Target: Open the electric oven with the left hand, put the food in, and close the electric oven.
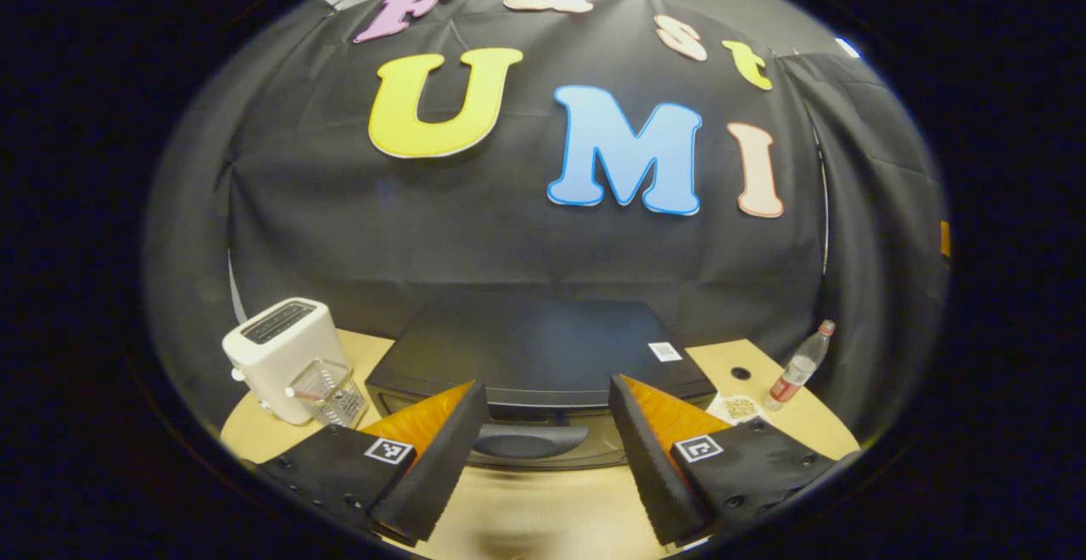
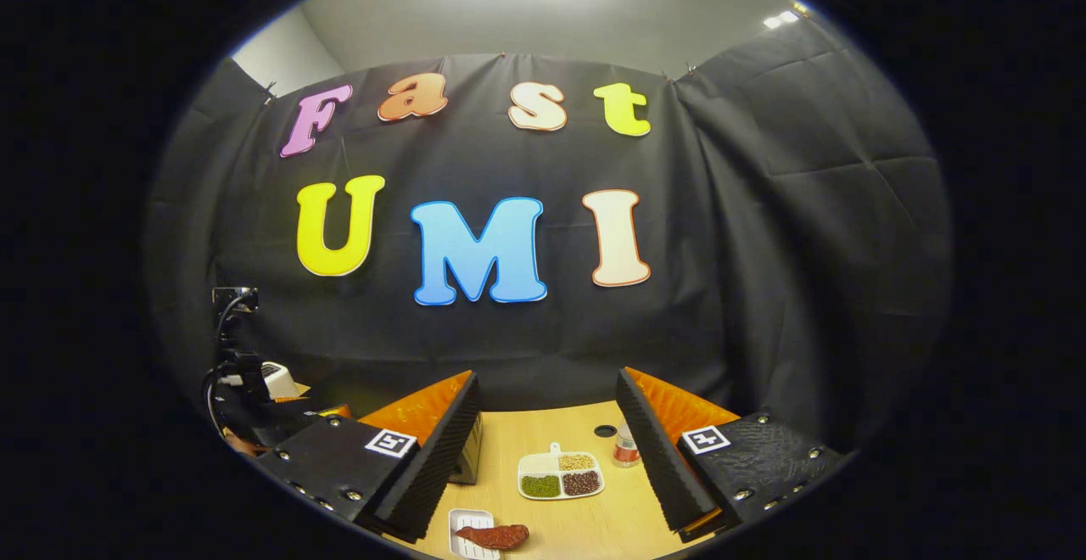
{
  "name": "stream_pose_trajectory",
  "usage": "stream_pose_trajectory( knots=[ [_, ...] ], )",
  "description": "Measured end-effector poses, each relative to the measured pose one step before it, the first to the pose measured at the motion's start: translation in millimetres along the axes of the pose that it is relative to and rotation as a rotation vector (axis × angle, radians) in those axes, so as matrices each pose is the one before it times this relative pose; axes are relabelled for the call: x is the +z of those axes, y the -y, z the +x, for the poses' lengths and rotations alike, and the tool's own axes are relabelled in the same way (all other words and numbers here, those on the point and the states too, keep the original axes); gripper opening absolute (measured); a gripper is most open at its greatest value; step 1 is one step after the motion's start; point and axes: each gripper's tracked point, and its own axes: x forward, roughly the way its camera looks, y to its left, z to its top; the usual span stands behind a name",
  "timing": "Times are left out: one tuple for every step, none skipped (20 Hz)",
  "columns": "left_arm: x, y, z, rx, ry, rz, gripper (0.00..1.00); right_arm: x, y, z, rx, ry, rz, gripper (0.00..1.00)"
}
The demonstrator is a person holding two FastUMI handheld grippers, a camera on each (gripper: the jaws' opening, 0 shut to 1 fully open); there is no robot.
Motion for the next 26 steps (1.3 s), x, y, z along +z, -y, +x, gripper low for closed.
stream_pose_trajectory(
  knots=[
    [-4.88,-2.76,7.78,0.00126,-0.01541,0.00431,0.96,-0.75,0.69,0.6,-0.00652,-0.00531,-0.00246,0.98],
    [-8.49,-3.17,8.7,0.00337,-0.0159,-0.00061,0.96,-2.34,0.8,1.64,-0.00666,-0.00521,-0.00296,0.98],
    [-7.04,-3.88,8.82,0.00528,-0.01546,-0.00493,0.96,-1.35,1.55,0.05,-0.00657,-0.00622,-0.00285,0.98],
    [-7.18,-3.52,6.56,0.0063,-0.01977,-0.00602,0.96,-1.78,-0.71,0.16,-0.00372,-0.00515,-0.00126,0.98],
    [-5.76,-3.63,7.89,0.01002,-0.01933,-0.00404,0.96,-1.47,-0.13,-0.62,-0.00287,-0.00522,-0.00101,0.98],
    [-5.73,-4.14,5.0,0.01731,-0.01502,0.00732,0.96,-1.35,-0.19,-0.65,-0.00091,-0.00511,-0.00204,0.98],
    [4.41,1.33,-0.07,0.00447,0.02125,0.02154,0.96,-0.98,-1.67,0.11,0.00018,-0.00482,-0.00398,0.98],
    [-6.68,0.58,-0.6,0.00084,-0.01103,0.01598,0.96,-2.13,-0.9,-0.42,-0.00046,-0.00419,-0.00436,0.98],
    [-0.04,0.93,-0.9,0.00196,0.00026,0.02569,0.96,-0.06,-1.89,-0.59,0.00172,-0.00231,-0.0016,0.98],
    [-1.54,2.52,-2.51,0.00003,0.00772,0.01923,0.96,-1.44,-1.67,-0.67,0.00389,-0.00287,0.00153,0.98],
    [-2.17,-0.13,-0.99,0.00082,-0.00542,-0.00743,0.97,-0.59,-2.6,-0.4,0.0052,-0.00286,0.00037,0.98],
    [-0.65,-1.24,-1.44,-0.00071,-0.00334,-0.00845,0.96,0.11,-2.17,-1.63,0.00365,0.00058,-0.0014,0.98],
    [0.17,-1.17,-1.47,-0.00061,-0.00399,-0.00326,0.95,1.54,-1.96,-1.55,0.00378,0.00298,-0.00109,0.98],
    [-2.07,1.29,-3.6,-0.00089,-0.00074,0.00573,0.96,0.48,-2.49,-0.58,0.00594,0.00188,-0.00009,0.98],
    [-0.96,0.57,-3.1,0.00017,-0.00162,0.0036,0.96,0.39,-2.0,-0.82,0.00534,0.00034,-0.00044,0.98],
    [-2.53,0.4,-2.44,-0.00101,-0.00218,0.00076,0.96,-0.44,-1.78,-1.09,0.00476,0.00043,-0.00141,0.98],
    [-2.54,0.16,-3.06,-0.00109,-0.0012,0.00018,0.95,1.19,-1.99,-1.44,0.00605,0.00091,-0.00049,0.98],
    [-3.54,0.03,-3.21,-0.00179,-0.0048,0.00045,0.95,-0.09,-2.71,-1.4,0.00494,0.00049,-0.00044,0.98],
    [-2.79,0.72,-3.99,-0.00088,-0.00576,-0.00023,0.95,0.62,-2.53,-1.53,0.00436,0.00008,-0.00116,0.98],
    [-4.37,0.45,-4.4,-0.00134,-0.00553,0.00082,0.95,-0.65,-1.22,-1.65,0.0049,0.00081,-0.00136,0.98],
    [-3.22,0.37,-3.93,-0.0018,-0.00478,0.00168,0.95,0.13,-1.96,-1.49,0.00494,-0.00166,-0.00151,0.98],
    [-4.21,0.32,-3.65,-0.00185,-0.00529,0.00047,0.96,-2.62,-2.21,-2.37,0.00547,-0.00338,-0.00128,0.98],
    [-3.75,-0.25,-4.59,-0.00077,-0.00709,-0.00259,0.97,-0.39,-2.11,-1.84,0.00466,-0.00536,-0.00047,0.98],
    [-5.74,0.8,-4.16,-0.00087,-0.00847,-0.00094,0.95,-1.66,-2.25,-0.17,0.00769,-0.0056,0.00099,0.98],
    [-4.35,0.53,-3.5,-0.00135,-0.00802,0.00016,0.96,0.66,-2.75,-1.18,0.00686,-0.00205,-0.00043,0.98],
    [-6.17,-0.03,-3.23,-0.00121,-0.0057,0.0001,0.95,0.51,-1.66,-0.61,0.0042,0.00136,-0.00224,0.98]
  ],
)
